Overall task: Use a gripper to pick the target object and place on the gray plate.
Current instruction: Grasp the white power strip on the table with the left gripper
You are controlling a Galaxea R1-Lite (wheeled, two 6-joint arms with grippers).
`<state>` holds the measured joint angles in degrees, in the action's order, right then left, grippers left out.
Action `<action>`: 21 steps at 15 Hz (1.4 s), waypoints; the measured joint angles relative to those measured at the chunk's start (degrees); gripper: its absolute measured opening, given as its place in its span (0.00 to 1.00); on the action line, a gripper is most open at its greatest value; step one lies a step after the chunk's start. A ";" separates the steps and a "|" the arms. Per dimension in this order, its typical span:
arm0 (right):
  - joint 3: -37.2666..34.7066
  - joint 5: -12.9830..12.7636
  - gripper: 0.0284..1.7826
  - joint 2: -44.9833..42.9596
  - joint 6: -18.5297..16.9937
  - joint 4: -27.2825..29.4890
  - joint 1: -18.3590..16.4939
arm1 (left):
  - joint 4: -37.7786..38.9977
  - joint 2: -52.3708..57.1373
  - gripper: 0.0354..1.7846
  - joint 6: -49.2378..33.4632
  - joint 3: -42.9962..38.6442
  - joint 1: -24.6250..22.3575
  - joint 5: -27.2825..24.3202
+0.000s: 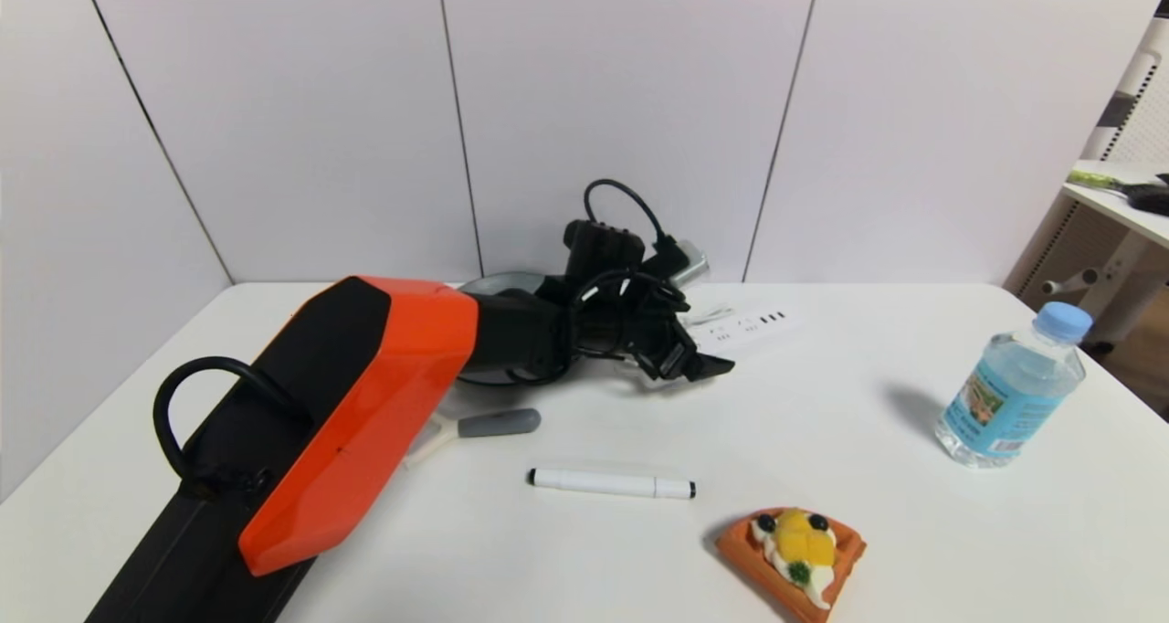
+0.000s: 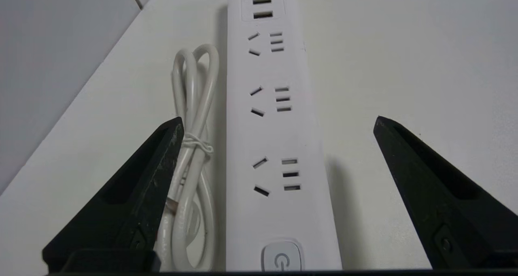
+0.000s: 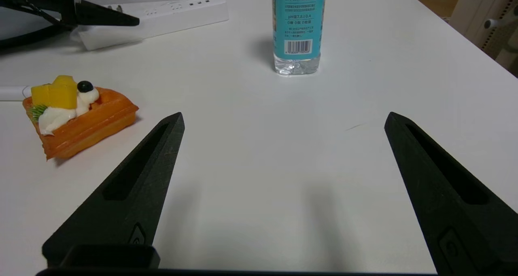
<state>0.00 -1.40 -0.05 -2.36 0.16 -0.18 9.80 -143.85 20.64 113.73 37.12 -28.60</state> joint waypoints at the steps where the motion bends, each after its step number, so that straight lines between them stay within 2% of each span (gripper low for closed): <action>1: 0.00 -0.02 0.96 -0.02 0.00 0.02 0.00 | -0.74 -0.11 0.94 -0.02 0.00 -0.13 0.00; 8: 0.00 0.00 0.96 0.00 0.02 0.00 0.00 | -0.85 -0.09 0.94 -2.04 0.00 -2.50 0.18; 21: 0.00 0.00 0.96 0.00 0.02 0.02 0.00 | -0.74 -0.41 0.94 -5.07 0.00 -1.46 -0.09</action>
<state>0.00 -1.40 -0.05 -2.34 0.18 -0.18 9.06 -144.26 15.57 113.73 35.66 -28.68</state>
